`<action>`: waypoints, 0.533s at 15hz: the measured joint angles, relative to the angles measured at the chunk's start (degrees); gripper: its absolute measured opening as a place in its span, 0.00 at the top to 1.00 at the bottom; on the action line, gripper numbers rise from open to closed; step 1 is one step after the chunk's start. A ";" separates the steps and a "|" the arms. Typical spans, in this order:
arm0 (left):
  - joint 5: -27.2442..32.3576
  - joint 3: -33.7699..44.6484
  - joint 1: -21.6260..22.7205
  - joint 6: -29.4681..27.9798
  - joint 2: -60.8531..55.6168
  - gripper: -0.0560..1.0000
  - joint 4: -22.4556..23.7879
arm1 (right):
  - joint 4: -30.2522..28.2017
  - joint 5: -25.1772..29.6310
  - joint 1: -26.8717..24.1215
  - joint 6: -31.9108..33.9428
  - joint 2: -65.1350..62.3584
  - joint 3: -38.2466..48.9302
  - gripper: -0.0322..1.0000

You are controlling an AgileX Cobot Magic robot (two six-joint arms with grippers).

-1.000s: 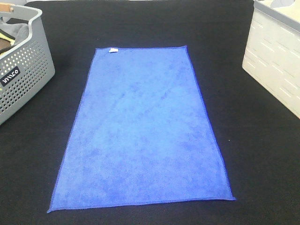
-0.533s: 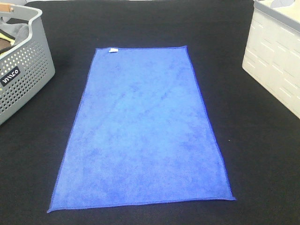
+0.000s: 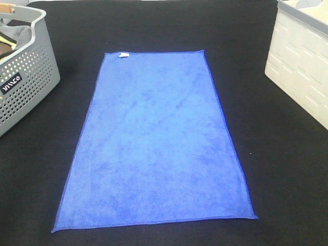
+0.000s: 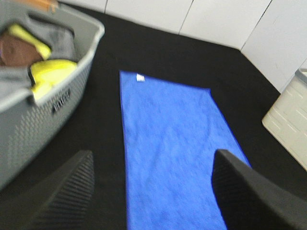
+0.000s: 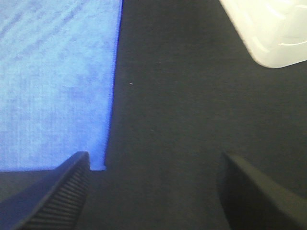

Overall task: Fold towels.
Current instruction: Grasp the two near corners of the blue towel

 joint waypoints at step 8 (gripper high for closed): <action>6.88 -2.06 0.00 23.78 42.00 0.32 -22.29 | 10.26 -8.65 0.00 -3.50 37.36 -6.88 0.29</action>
